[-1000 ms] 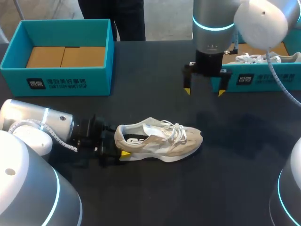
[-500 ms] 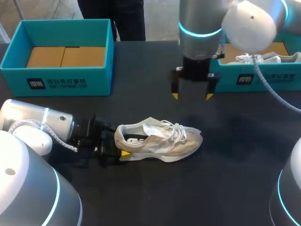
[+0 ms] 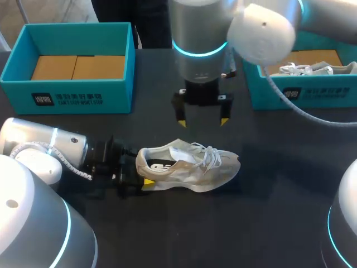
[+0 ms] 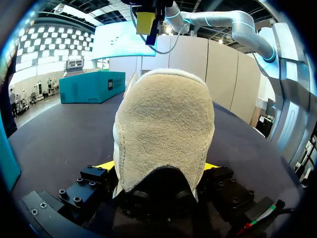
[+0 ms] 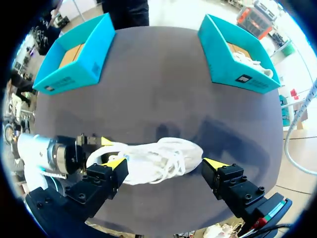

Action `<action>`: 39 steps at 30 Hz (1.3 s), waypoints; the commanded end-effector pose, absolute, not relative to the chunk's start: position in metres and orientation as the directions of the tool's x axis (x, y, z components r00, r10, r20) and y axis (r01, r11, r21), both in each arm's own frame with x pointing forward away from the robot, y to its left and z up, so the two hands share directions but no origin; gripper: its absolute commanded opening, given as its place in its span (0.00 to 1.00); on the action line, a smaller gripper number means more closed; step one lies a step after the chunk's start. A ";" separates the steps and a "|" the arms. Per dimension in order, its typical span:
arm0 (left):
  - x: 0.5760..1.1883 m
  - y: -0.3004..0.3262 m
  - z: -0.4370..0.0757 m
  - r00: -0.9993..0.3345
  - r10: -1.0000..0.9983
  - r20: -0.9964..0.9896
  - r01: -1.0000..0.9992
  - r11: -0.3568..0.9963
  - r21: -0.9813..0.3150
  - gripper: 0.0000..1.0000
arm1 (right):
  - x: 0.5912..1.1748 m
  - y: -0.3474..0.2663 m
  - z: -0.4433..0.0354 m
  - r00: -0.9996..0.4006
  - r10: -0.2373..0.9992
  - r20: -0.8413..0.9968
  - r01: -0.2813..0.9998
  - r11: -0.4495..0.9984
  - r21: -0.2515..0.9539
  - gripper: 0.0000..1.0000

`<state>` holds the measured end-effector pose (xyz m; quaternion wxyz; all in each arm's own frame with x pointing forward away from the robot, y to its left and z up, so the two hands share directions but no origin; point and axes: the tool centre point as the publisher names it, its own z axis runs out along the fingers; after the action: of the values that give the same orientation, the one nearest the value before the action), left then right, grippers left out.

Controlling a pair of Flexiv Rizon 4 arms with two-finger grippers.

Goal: Take the shoe out of the shoebox, open the shoe tongue, remove and reinsert the insole, then place the shoe into the shoebox

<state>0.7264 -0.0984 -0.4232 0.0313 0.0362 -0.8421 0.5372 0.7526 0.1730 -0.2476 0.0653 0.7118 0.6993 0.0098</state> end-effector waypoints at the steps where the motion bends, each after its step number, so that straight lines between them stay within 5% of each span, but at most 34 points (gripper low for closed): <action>1: 0.725 -0.098 -0.426 -0.995 -0.029 0.091 -0.095 0.423 -0.901 0.00 | 0.749 0.199 -0.250 0.003 0.978 -0.207 0.996 0.016 0.090 1.00; 19: 0.725 -0.098 -0.426 -0.995 -0.029 0.091 -0.095 0.423 -0.901 0.00 | 0.726 0.245 -0.269 -0.098 0.931 -0.351 0.995 0.102 -0.005 1.00; 25: 0.725 -0.098 -0.426 -0.995 -0.029 0.091 -0.095 0.423 -0.901 0.00 | 0.723 0.246 -0.282 -0.072 0.934 -0.350 0.997 0.069 -0.020 0.89; 28: 0.725 -0.098 -0.426 -0.995 -0.029 0.091 -0.095 0.423 -0.901 0.00 | 0.722 0.245 -0.289 -0.068 0.929 -0.364 0.997 0.057 -0.042 0.63; 31: 0.725 -0.098 -0.426 -0.995 -0.029 0.091 -0.095 0.423 -0.901 0.00 | 0.722 0.244 -0.294 -0.071 0.923 -0.379 0.997 0.052 -0.062 0.53; 39: 0.725 -0.098 -0.426 -0.995 -0.029 0.091 -0.095 0.423 -0.901 0.00 | 0.725 0.246 -0.301 -0.081 0.926 -0.368 0.995 0.054 -0.081 0.51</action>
<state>0.7263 -0.0985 -0.4231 0.0314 0.0361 -0.8421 0.5372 0.7243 0.2448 -0.2998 0.1105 0.6691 0.7177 -0.1582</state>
